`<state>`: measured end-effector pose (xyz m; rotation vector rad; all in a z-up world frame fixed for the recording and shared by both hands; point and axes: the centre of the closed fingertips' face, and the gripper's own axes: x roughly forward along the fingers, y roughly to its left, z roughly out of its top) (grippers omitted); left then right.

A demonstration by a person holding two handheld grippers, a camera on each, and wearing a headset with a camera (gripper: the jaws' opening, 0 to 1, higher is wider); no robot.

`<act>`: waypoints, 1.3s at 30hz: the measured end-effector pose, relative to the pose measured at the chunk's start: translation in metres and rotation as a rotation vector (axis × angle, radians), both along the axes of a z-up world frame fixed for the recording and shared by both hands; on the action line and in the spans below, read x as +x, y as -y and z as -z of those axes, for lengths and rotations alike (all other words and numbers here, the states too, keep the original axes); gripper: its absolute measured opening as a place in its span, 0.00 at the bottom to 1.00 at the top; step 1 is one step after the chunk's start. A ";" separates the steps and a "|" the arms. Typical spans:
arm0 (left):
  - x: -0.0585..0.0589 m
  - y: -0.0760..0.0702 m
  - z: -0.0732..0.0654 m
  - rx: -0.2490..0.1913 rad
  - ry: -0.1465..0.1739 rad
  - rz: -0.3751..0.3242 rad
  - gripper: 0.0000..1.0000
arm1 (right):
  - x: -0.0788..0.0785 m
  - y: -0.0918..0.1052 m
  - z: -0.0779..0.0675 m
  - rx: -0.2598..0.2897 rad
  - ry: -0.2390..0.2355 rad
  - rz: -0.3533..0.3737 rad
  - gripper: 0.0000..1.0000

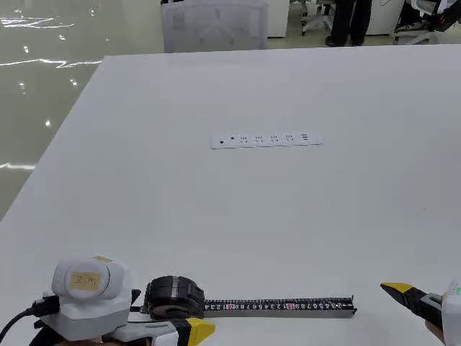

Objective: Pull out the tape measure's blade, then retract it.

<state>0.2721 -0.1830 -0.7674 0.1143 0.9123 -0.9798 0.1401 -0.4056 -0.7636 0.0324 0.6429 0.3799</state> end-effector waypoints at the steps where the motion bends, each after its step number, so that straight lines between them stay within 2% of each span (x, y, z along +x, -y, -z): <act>1: 0.000 0.001 0.000 -0.002 -0.004 -0.005 0.88 | 0.000 0.000 0.001 -0.002 -0.002 -0.002 0.93; 4: -0.003 0.005 0.001 -0.004 -0.013 -0.001 0.87 | 0.000 0.000 0.001 -0.002 -0.004 -0.005 0.93; 6: -0.002 0.006 0.003 0.006 -0.012 -0.005 0.87 | 0.000 0.000 0.002 -0.001 -0.006 -0.006 0.93; 13: 0.001 0.005 0.004 -0.003 -0.024 -0.028 0.87 | 0.000 -0.001 0.004 0.007 -0.008 -0.005 0.92; 15: 0.002 0.003 0.005 0.004 -0.013 -0.034 0.84 | 0.000 -0.001 0.005 0.008 -0.011 -0.008 0.91; 17: 0.004 0.002 0.006 -0.003 0.000 -0.051 0.81 | 0.000 -0.004 0.006 0.012 -0.013 -0.019 0.89; 21: 0.007 0.003 0.006 -0.023 -0.003 -0.103 0.80 | 0.002 -0.005 0.006 0.018 -0.010 -0.025 0.87; 24: 0.007 0.004 0.008 -0.022 -0.007 -0.129 0.80 | 0.003 -0.006 0.008 0.016 -0.012 -0.036 0.86; 28: 0.007 0.005 0.010 -0.008 0.015 -0.139 0.79 | 0.004 -0.008 0.008 0.013 -0.013 -0.055 0.83; 34: 0.011 0.006 0.009 -0.025 0.024 -0.218 0.79 | 0.010 -0.009 0.009 0.013 -0.005 -0.080 0.78; 39: 0.012 0.009 0.012 0.008 0.058 -0.249 0.79 | 0.013 -0.010 0.011 0.006 -0.006 -0.110 0.73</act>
